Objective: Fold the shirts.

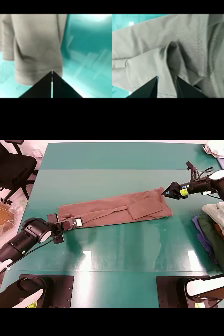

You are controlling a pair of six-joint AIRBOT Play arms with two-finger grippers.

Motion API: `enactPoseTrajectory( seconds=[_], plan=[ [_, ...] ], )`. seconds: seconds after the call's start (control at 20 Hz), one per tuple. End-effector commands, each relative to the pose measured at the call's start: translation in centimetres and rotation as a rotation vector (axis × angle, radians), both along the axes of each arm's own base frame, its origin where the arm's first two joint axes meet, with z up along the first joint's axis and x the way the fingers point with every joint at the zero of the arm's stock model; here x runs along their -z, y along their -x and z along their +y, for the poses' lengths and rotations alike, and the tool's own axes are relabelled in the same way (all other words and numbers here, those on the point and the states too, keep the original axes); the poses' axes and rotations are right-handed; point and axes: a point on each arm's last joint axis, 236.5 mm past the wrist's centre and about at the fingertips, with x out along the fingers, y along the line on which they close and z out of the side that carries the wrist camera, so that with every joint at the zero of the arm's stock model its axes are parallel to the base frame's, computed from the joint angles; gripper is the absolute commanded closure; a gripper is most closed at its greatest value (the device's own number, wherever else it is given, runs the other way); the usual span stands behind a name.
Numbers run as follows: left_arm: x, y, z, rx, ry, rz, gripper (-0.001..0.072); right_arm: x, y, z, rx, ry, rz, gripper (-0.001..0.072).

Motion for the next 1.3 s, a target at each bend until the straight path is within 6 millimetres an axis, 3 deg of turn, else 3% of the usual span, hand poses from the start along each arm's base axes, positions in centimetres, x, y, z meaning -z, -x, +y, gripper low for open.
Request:
enactPoseTrajectory(
  seconds=[0.0,0.05,0.1,0.25,0.45,0.5,0.6,0.65,0.75,0.8,0.85,1.1,1.25],
  plan=[
    [-0.4,0.0,0.1,-0.013,-0.002,0.004,0.0584,0.0,0.1,1.0,-0.021,0.003,-0.003,0.0441],
    [-0.2,0.3,0.4,-0.023,-0.009,0.018,0.0168,0.0,0.1,1.0,-0.022,0.003,-0.003,0.0441],
    [-0.2,0.5,0.7,-0.039,-0.015,0.023,0.0022,0.0,0.1,1.0,-0.022,0.003,-0.003,0.0442],
    [0.0,0.3,0.5,-0.034,-0.007,0.015,0.0021,0.0,0.1,1.0,-0.021,0.003,-0.003,0.0442],
    [2.5,0.3,-0.1,0.001,-0.002,0.024,0.0023,0.0,0.1,1.0,-0.021,0.003,-0.003,0.0442],
    [2.8,0.3,0.0,0.004,-0.011,0.033,0.0082,0.0,0.1,1.0,-0.021,0.004,-0.003,0.0442],
    [2.8,-0.2,-0.1,0.022,-0.018,0.015,0.0380,0.0,0.1,0.9,-0.020,0.004,-0.002,0.0442],
    [2.7,-0.5,-0.3,0.033,-0.013,0.001,0.0425,0.0,0.1,0.9,-0.020,0.004,-0.003,0.0442],
    [2.5,-0.7,-0.5,0.039,-0.009,-0.011,0.0427,0.0,0.1,0.9,-0.020,0.004,-0.003,0.0442],
    [2.5,-0.8,-0.4,0.040,-0.011,-0.012,0.0511,0.0,0.1,0.9,-0.020,0.004,-0.003,0.0442],
    [2.5,-0.7,-0.3,0.040,-0.016,-0.008,0.0671,0.0,0.1,0.9,-0.020,0.004,-0.003,0.0441],
    [2.4,-0.9,-0.1,0.048,-0.034,-0.015,0.0687,0.0,0.1,0.9,-0.019,0.004,-0.002,0.0442],
    [1.0,-1.8,0.7,0.057,-0.088,-0.041,0.0688,0.0,0.1,0.9,-0.020,0.004,-0.002,0.0442]
  ],
)
